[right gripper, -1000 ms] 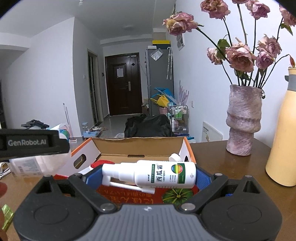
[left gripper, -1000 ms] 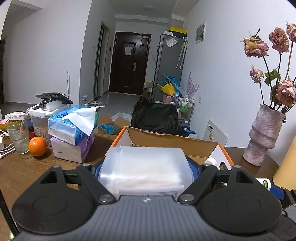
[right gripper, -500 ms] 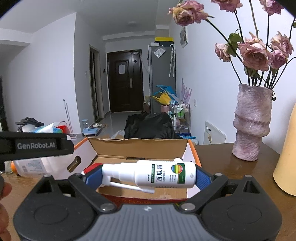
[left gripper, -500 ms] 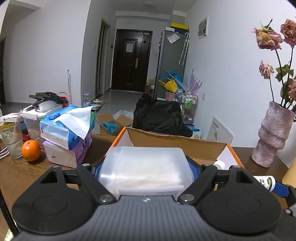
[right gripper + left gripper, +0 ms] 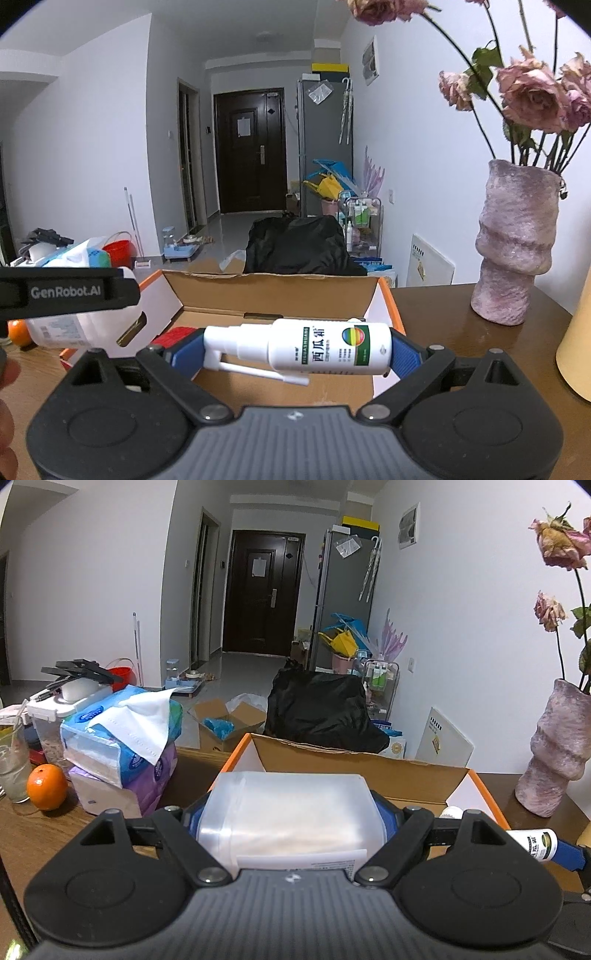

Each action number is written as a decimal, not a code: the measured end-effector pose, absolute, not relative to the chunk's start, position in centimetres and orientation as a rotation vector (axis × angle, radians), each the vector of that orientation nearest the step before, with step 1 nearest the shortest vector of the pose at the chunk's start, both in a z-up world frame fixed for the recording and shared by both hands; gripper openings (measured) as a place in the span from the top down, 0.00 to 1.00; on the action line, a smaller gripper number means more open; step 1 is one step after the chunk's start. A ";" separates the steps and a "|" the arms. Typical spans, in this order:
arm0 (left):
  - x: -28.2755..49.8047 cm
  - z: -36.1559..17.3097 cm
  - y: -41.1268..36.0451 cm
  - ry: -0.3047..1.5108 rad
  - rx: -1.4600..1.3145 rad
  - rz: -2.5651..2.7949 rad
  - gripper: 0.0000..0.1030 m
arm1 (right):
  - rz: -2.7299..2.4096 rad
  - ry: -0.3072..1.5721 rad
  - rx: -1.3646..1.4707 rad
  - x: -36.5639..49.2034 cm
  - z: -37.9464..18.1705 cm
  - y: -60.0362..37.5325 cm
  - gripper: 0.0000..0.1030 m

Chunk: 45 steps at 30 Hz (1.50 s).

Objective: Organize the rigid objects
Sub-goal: 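Lower the container and spray bottle into the box and open both tools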

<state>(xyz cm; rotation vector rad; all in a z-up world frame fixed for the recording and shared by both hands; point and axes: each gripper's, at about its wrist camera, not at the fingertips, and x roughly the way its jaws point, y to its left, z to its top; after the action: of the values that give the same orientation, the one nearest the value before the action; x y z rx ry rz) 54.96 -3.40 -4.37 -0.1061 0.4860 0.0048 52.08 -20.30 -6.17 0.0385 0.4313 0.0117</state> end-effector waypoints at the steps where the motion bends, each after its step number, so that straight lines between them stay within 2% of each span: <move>1: 55.2 -4.5 -3.4 0.490 -0.107 0.004 0.19 | 0.013 0.435 0.037 52.3 -6.2 -20.3 0.05; 33: 60.0 -6.3 -4.4 0.574 -0.010 -0.034 0.19 | -0.003 0.519 0.042 57.8 -8.1 -21.3 0.05; 36: 59.7 -5.9 -4.5 0.569 -0.002 -0.051 0.13 | 0.004 0.534 0.043 57.9 -8.2 -21.4 0.04; 38: 59.5 -5.7 -4.4 0.558 0.001 -0.048 0.01 | 0.004 0.546 0.042 57.9 -8.2 -21.5 0.05; 45: 59.2 -5.3 -4.4 0.560 0.006 -0.030 0.00 | -0.022 0.546 0.041 57.5 -8.0 -21.7 0.00</move>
<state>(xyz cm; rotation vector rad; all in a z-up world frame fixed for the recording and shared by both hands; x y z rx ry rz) 59.16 -4.37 -5.33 0.0056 0.5602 -0.0303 57.55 -21.68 -7.96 0.0413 0.5461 -0.0222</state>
